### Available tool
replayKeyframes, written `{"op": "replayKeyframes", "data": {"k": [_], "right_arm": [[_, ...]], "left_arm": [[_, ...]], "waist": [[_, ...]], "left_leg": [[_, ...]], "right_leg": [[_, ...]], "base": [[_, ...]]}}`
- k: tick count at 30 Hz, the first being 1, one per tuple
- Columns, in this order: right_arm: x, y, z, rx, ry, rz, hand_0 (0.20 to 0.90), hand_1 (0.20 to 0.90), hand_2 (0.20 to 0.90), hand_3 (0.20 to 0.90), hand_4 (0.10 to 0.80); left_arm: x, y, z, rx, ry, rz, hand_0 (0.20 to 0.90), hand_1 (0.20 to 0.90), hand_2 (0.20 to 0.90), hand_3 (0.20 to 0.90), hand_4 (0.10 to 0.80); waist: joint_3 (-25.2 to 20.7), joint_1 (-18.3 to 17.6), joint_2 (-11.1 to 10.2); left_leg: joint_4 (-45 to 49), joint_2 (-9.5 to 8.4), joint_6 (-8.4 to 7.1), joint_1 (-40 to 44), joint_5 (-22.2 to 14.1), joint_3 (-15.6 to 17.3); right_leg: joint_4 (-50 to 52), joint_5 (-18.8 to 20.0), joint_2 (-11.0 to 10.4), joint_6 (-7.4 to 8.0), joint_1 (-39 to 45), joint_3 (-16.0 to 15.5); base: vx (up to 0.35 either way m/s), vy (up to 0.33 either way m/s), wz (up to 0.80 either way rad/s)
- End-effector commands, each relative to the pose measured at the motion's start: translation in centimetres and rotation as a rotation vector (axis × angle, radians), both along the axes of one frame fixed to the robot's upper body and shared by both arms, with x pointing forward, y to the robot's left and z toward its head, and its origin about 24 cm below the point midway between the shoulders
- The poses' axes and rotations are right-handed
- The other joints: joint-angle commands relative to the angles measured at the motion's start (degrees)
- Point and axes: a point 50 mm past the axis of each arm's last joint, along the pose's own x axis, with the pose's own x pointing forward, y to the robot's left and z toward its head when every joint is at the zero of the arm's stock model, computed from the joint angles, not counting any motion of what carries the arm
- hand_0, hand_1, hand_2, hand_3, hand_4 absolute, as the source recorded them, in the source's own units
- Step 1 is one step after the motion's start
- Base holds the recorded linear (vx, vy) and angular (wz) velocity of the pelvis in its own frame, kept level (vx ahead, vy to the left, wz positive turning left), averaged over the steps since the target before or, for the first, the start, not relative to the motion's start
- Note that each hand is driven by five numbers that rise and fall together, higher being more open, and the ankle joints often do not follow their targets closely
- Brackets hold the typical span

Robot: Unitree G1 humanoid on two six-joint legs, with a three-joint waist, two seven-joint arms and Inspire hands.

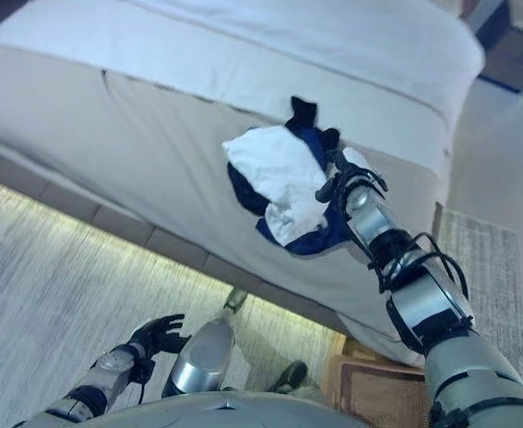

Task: Pick up the clothes from the bed and place them into the basket

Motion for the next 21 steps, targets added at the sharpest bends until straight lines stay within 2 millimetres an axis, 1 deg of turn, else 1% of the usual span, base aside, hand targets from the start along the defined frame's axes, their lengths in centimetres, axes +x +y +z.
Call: {"op": "replayKeyframes", "data": {"k": [1,2,3,4,7,11,12,13,14,15,16,18,21], "right_arm": [[1.9,-0.4,5.7,-0.057,-0.153,-0.049,0.9,0.9,0.9,0.9,0.8],[1.8,-1.1,5.2,-0.054,-0.113,-0.086,0.9,0.9,0.9,0.9,0.8],[1.8,-1.1,5.1,-0.054,-0.111,-0.091,0.9,0.9,0.9,0.9,0.8],[1.6,-1.9,4.4,-0.049,-0.054,-0.142,0.9,0.9,0.9,0.9,0.8],[1.2,-3.5,3.3,-0.07,0.052,-0.203,0.9,0.9,0.9,0.9,0.8],[1.2,-3.7,3.5,-0.096,0.077,-0.206,0.9,0.9,0.9,0.9,0.8],[1.2,-3.7,3.6,-0.097,0.06,-0.207,0.582,0.582,0.582,0.529,0.429],[1.3,-3.7,3.7,-0.098,0.049,-0.207,0.3,0.3,0.3,0.2,0.1],[1.4,-3.5,4.0,-0.099,0.014,-0.206,0.3,0.3,0.3,0.2,0.1],[1.8,-2.9,5.1,-0.089,-0.095,-0.196,0.3,0.3,0.3,0.2,0.1],[1.9,-2.8,5.3,-0.088,-0.114,-0.197,0.3,0.3,0.3,0.2,0.1],[2.3,-1.6,7.2,-0.071,-0.296,-0.177,0.3,0.3,0.3,0.2,0.1],[2.1,1.2,11.3,-0.016,-0.586,-0.133,0.3,0.3,0.3,0.2,0.1]], "left_arm": [[0.5,0.4,0.6,0.0,-0.038,-0.031,0.9,0.9,0.9,0.9,0.8],[0.8,0.3,0.7,-0.004,-0.052,-0.027,0.9,0.9,0.9,0.9,0.8],[0.8,0.3,0.7,-0.005,-0.054,-0.028,0.9,0.9,0.9,0.9,0.8],[1.1,0.2,0.8,-0.01,-0.069,-0.029,0.9,0.9,0.9,0.9,0.8],[1.7,-0.3,1.1,-0.03,-0.095,-0.035,0.9,0.9,0.9,0.9,0.8],[2.0,-0.8,1.1,-0.049,-0.102,-0.04,0.9,0.9,0.9,0.9,0.8],[2.0,-1.0,1.0,-0.052,-0.103,-0.046,0.9,0.9,0.9,0.9,0.8],[2.0,-1.0,1.0,-0.053,-0.103,-0.047,0.9,0.9,0.9,0.9,0.8],[2.0,-1.1,1.0,-0.056,-0.103,-0.049,0.9,0.9,0.9,0.9,0.8],[1.8,-1.3,0.9,-0.062,-0.103,-0.05,0.9,0.9,0.9,0.9,0.8],[1.7,-1.3,0.8,-0.062,-0.103,-0.05,0.9,0.9,0.9,0.9,0.8],[1.2,-1.4,0.6,-0.059,-0.095,-0.05,0.9,0.9,0.9,0.9,0.8],[0.4,-1.4,0.2,-0.052,-0.083,-0.032,0.9,0.9,0.9,0.9,0.8]], "waist": [[-0.1,2.1,1.3],[0.4,2.6,1.5],[0.5,2.7,1.5],[1.0,3.4,1.8],[2.1,4.3,2.5],[2.6,4.6,3.0],[2.7,4.6,3.1],[2.8,4.6,3.2],[2.8,4.6,3.2],[2.9,4.5,3.3],[2.9,4.4,3.3],[2.8,3.9,3.3],[2.2,2.4,2.9]], "left_leg": [[-0.2,-1.59,4.86,4.7,-9.5,2.6],[-0.3,-1.65,4.81,4.2,-9.2,2.1],[-0.4,-1.68,4.81,4.1,-9.2,2.0],[-0.7,-1.81,4.71,3.4,-8.6,1.4],[-1.7,-1.97,4.45,2.2,-7.4,0.2],[-2.6,-2.03,4.21,1.7,-6.6,-0.3],[-2.9,-1.99,4.12,1.6,-6.4,-0.4],[-2.9,-1.97,4.09,1.6,-6.4,-0.5],[-3.1,-1.92,4.03,1.6,-6.3,-0.5],[-3.4,-1.76,3.94,1.7,-6.1,-0.3],[-3.4,-1.74,3.93,1.7,-6.1,-0.3],[-3.5,-1.4,3.84,2.1,-6.2,0.3],[-3.9,-0.78,3.92,3.3,-6.6,1.3]], "right_leg": [[9.3,-1.1,-0.1,-2.54,-4.3,2.0],[9.5,-1.2,-0.2,-2.7,-4.7,1.6],[9.5,-1.2,-0.3,-2.72,-4.7,1.5],[9.8,-1.3,-0.4,-2.87,-5.1,0.9],[10.4,-1.6,-0.6,-3.11,-6.2,-0.2],[10.7,-2.0,-0.7,-3.24,-6.9,-0.9],[10.6,-2.0,-0.7,-3.2,-7.0,-1.0],[10.6,-1.9,-0.7,-3.19,-7.0,-1.0],[10.6,-1.9,-0.7,-3.17,-7.1,-1.1],[10.4,-1.7,-0.7,-3.1,-7.1,-1.1],[10.3,-1.6,-0.7,-3.09,-7.2,-1.1],[10.2,-1.3,-0.7,-2.95,-7.1,-0.8],[10.4,-1.2,-0.6,-2.89,-7.1,0.2]], "base": [[-0.067,0.016,0.2],[-0.041,0.013,0.23],[-0.034,0.02,0.3],[-0.033,0.017,0.32],[-0.048,0.037,0.17],[-0.023,0.05,0.13],[0.0,0.0,0.0],[0.0,0.0,0.0],[0.0,0.0,0.0],[0.0,0.0,0.0],[0.0,0.0,0.0],[0.0,0.0,0.0],[0.006,-0.001,-0.02]]}}
